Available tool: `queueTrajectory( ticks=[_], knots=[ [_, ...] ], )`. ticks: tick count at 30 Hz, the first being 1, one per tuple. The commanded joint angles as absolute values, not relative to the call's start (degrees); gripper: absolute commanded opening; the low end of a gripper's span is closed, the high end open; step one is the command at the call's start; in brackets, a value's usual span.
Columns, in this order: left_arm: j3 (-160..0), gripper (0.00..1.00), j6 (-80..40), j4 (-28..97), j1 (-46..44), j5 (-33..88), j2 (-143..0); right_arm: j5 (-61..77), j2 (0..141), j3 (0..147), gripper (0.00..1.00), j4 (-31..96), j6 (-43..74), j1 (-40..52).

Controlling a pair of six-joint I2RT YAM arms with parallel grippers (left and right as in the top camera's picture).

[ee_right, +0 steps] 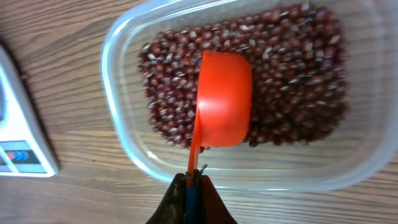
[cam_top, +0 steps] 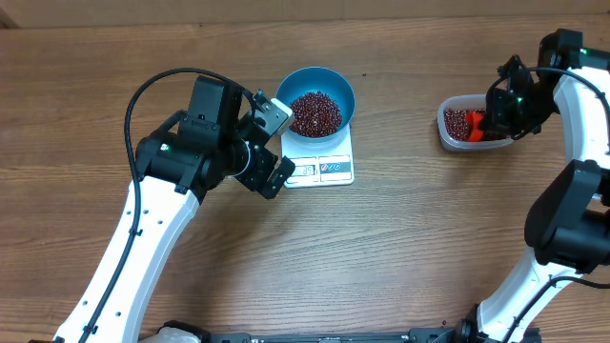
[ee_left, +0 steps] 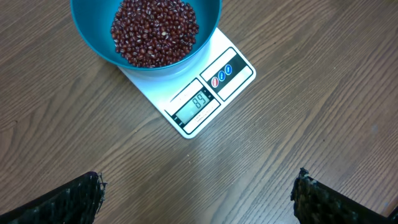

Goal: Scoop item into bowl and weigh 150g on scale
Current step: 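Return the red cup to the bean container and scoop again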

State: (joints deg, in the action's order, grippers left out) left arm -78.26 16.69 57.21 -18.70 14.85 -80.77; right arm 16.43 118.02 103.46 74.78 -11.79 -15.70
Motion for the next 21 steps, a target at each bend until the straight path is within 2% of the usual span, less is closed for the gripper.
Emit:
queueTrajectory(
  ticks=[1, 14, 21],
  knots=[
    [-79.46, 1.0, 16.29, 56.97, -18.39, 15.94, -80.14, 21.91, 116.09, 102.78, 0.04, 75.29, -11.66, -15.44],
    [-79.46, 1.0, 16.29, 56.97, -18.39, 15.94, -80.14, 27.79, 116.09, 102.8, 0.04, 75.2, -12.08, -15.99],
    [-79.44, 1.0, 16.29, 56.97, -18.39, 15.94, -80.14, 34.96, 116.09, 102.8, 0.04, 75.26, -12.58, -20.8]
  ],
)
